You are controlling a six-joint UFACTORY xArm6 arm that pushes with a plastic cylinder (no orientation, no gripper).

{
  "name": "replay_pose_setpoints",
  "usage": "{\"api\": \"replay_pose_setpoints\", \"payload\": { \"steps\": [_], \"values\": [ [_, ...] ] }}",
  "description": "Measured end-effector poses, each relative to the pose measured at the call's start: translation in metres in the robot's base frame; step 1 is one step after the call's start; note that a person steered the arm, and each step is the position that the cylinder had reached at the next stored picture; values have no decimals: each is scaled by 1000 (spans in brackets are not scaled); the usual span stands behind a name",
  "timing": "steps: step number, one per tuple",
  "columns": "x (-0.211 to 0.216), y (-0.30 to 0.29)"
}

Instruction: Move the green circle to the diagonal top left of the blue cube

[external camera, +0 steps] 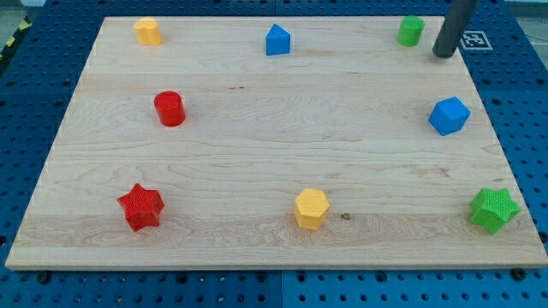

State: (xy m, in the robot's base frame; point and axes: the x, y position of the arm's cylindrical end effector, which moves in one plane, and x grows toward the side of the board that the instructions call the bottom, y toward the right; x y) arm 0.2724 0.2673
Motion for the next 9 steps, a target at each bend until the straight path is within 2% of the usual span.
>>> {"api": "replay_pose_setpoints", "payload": {
  "steps": [1, 2, 5, 7, 9],
  "values": [
    [-33, -3],
    [-48, -27],
    [-33, -79],
    [-50, -101],
    [-10, -120]
  ]
}}
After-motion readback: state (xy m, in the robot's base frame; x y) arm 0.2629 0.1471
